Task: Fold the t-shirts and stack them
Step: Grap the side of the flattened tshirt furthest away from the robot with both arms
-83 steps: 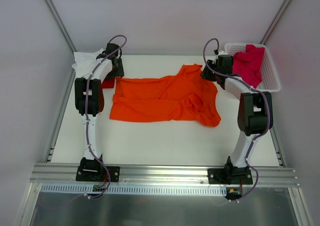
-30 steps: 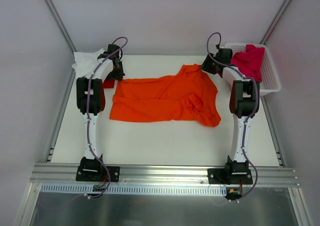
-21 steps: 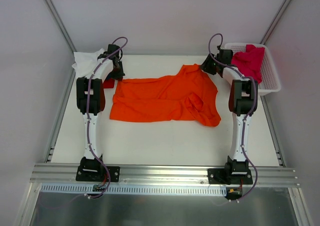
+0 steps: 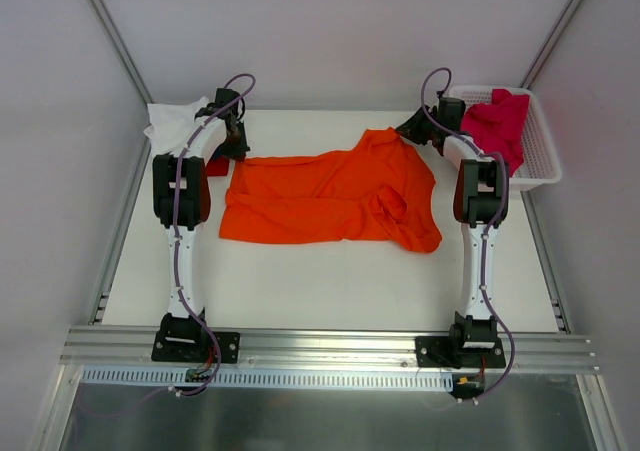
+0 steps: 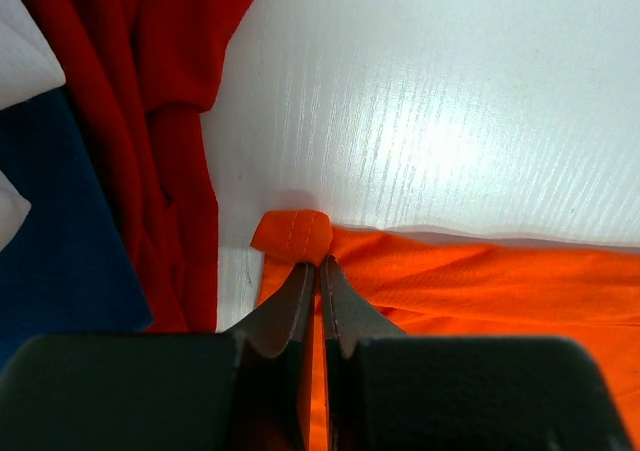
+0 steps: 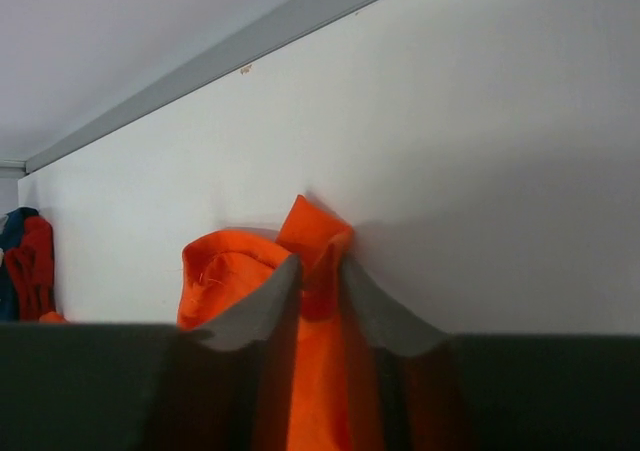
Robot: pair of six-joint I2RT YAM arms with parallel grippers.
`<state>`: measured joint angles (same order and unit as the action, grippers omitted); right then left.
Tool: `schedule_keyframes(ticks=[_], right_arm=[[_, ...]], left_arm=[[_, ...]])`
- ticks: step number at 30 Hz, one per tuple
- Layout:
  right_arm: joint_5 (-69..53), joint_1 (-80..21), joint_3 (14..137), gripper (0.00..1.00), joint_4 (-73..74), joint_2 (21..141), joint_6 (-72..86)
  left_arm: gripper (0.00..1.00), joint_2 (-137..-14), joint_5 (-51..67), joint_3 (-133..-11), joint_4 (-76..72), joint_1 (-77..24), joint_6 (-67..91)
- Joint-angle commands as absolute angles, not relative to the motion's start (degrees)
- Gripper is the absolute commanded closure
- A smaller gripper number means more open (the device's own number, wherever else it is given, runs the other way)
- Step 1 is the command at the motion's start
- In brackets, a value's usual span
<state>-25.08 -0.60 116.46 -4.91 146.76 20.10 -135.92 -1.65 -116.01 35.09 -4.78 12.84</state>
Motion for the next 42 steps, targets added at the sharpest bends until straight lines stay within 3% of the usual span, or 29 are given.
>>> schedule_keyframes(ticks=[1,3,7,42], right_arm=[[-27.3,-0.3,118.5,0.79,-7.6,146.3,21.7],[-27.5,-0.2,117.9,0.89,-8.2,146.2,21.9],[-27.8,-0.3,115.6,1.0,-9.1,144.9,21.8],[-27.5,-2.0,86.8,1.0,-12.2,114.8,14.2]], left_arm=[[1.0,-134.9,-1.1,-116.0,36.5,-4.3,12.7],[1.0,-134.9,-1.1,-116.1,36.5,-4.3,12.7],[1.0,-134.9,-1.1,-116.2,36.5,-4.3,12.7],[1.0,-119.2,-3.6,-105.7,36.3,-7.1,12.5]])
